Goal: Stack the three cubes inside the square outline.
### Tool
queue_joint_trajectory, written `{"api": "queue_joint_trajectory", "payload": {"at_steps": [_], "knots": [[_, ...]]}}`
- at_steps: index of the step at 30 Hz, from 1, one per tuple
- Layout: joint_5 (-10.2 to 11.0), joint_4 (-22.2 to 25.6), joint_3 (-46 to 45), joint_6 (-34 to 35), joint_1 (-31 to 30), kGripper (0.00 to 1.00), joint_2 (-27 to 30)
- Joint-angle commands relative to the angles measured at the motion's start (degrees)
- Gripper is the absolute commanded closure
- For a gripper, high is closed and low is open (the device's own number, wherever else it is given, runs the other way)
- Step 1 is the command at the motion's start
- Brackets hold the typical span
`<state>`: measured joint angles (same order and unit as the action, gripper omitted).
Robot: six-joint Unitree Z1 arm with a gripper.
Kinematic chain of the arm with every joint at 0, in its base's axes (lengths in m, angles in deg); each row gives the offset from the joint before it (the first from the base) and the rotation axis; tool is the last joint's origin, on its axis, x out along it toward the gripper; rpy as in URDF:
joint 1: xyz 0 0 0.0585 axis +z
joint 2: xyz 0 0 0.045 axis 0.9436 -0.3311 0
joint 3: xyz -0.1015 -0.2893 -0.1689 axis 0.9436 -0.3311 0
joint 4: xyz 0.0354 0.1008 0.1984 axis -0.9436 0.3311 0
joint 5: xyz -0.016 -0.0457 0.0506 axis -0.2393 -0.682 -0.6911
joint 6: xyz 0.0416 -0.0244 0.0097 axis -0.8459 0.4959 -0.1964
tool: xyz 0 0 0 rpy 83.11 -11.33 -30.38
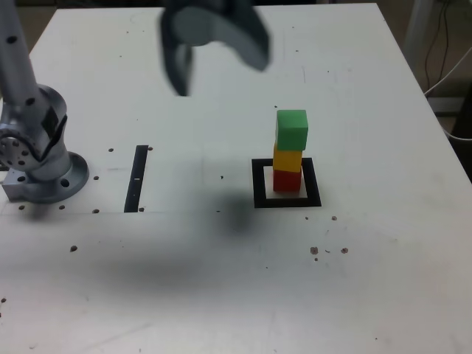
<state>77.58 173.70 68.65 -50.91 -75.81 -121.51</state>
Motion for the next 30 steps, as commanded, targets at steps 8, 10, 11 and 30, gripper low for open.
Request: {"api": "queue_joint_trajectory", "payload": {"at_steps": [8,10,11,30], "knots": [[3.0,-5.7,-22.3,-0.2,0.6,0.00,6.2],[3.1,-7.4,-25.1,-0.2,0.8,0.00,6.4],[3.0,-8.4,-26.3,-0.2,0.8,0.00,6.5],[-1.9,-20.1,-40.6,1.3,0.5,0.00,7.1]]}}
